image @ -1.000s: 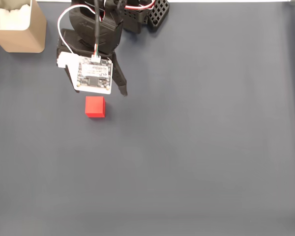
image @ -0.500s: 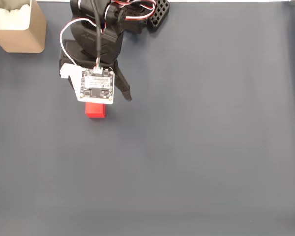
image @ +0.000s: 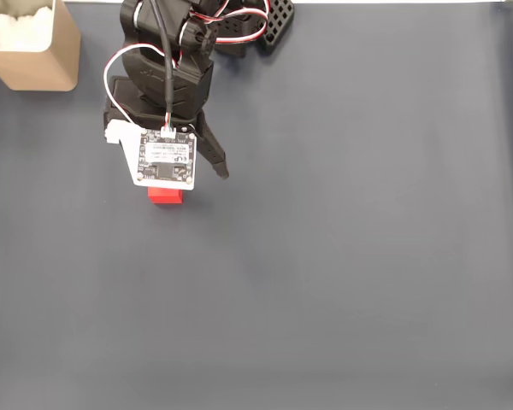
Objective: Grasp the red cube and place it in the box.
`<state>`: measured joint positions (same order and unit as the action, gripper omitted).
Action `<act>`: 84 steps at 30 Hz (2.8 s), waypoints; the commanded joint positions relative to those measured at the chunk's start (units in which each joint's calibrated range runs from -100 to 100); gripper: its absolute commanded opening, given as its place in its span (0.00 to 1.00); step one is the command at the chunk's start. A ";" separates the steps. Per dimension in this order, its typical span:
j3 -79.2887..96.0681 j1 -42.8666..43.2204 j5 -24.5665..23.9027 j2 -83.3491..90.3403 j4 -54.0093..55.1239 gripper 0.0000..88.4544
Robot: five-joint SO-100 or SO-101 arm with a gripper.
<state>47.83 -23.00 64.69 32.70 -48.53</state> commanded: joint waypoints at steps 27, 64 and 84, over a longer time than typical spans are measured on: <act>-0.38 0.91 -1.56 -5.14 4.43 0.45; 0.35 1.12 -2.10 -10.69 8.69 0.46; -0.29 1.83 -2.78 -12.33 9.51 0.45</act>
<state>48.82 -21.81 62.44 20.36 -39.70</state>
